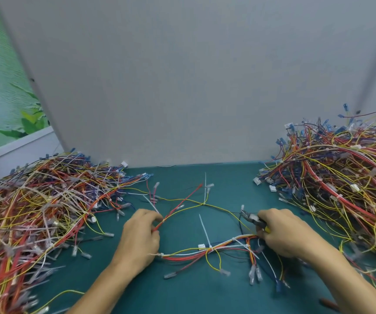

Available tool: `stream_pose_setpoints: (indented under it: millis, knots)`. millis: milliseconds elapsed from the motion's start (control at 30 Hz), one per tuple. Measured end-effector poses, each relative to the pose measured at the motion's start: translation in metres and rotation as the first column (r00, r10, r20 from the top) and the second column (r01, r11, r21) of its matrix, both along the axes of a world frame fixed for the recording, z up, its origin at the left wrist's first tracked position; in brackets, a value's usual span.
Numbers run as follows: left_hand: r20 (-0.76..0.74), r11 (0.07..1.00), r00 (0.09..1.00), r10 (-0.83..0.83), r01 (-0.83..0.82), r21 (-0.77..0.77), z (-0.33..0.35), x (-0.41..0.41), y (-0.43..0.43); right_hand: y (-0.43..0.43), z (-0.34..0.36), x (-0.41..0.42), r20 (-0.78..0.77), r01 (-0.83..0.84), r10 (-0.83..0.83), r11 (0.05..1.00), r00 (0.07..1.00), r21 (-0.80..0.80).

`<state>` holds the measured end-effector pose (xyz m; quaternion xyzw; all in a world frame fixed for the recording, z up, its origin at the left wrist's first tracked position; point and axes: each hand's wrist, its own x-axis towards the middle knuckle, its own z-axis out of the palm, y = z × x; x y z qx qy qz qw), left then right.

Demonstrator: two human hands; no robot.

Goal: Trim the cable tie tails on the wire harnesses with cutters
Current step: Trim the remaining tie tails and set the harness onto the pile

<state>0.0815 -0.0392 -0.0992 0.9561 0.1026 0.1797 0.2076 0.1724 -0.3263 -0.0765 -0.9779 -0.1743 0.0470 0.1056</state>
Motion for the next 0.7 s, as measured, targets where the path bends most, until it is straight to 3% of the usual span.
stream_pose_setpoints:
  millis: [133,300,433,500,600,700]
  knots:
    - [-0.049,0.991,0.991,0.123,-0.121,0.050,-0.005,-0.012,0.004,-0.001,0.004,0.000,-0.031,-0.031,0.032,0.999,0.999,0.019]
    - [-0.025,0.997,0.997,0.073,-0.074,-0.036,-0.002,-0.018,0.008,-0.015,0.020,0.003,-0.107,-0.087,0.099,0.990,0.989,0.112]
    - [0.058,0.993,0.994,0.093,-0.089,-0.080,-0.002,-0.020,0.008,-0.034,0.035,0.008,-0.054,-0.065,0.075,0.985,0.996,0.162]
    - [0.168,0.995,0.983,0.077,-0.066,-0.069,0.002,-0.021,0.005,-0.040,0.037,0.010,-0.048,-0.054,0.061,0.990,0.997,0.131]
    - [0.251,0.983,0.956,-0.152,0.173,-0.061,0.010,-0.023,-0.004,-0.041,0.032,0.011,-0.084,-0.050,0.052,0.998,0.995,0.031]
    - [0.057,0.905,0.915,-0.400,0.405,-0.132,0.014,-0.025,-0.009,-0.035,0.023,0.009,-0.126,-0.084,0.084,0.996,0.989,0.005]
